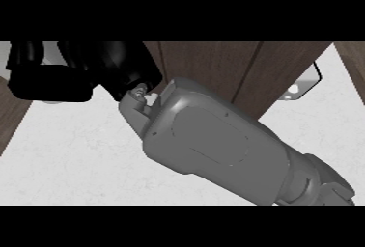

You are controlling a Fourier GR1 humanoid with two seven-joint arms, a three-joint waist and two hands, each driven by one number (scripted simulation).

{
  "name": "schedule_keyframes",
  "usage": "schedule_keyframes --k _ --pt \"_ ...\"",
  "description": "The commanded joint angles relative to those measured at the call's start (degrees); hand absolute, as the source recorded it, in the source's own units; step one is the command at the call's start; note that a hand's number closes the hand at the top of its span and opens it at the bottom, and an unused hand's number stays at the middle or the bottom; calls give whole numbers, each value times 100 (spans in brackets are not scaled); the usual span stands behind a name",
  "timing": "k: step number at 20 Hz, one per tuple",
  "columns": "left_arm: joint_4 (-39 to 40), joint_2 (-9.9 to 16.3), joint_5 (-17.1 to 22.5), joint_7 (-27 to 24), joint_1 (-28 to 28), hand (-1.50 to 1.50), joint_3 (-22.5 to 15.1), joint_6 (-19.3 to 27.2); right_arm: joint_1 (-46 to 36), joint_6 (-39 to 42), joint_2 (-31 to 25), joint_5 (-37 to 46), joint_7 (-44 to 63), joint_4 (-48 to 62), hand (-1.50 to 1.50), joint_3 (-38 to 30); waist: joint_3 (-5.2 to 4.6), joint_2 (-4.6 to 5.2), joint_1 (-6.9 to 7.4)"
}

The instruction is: Pick up the wine, place it into the cabinet and close the cabinet

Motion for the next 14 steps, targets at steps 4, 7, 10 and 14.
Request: schedule_keyframes --k 4,7,10,14 --pt "135 34 183 165 -56 150 362 -129 -371 440 -142 -155 -1046 1934 150 -717 2 46 4" --pt "130 99 354 234 -45 150 530 -198 219 582 -409 -74 -1348 1942 150 -464 8 46 -59" --pt "85 62 308 330 -127 150 383 31 175 656 -444 -14 -1536 2107 150 -464 7 82 -91" --pt "59 -3 380 318 -215 150 387 116 467 766 -626 32 -1884 2152 150 -463 5 122 -131"
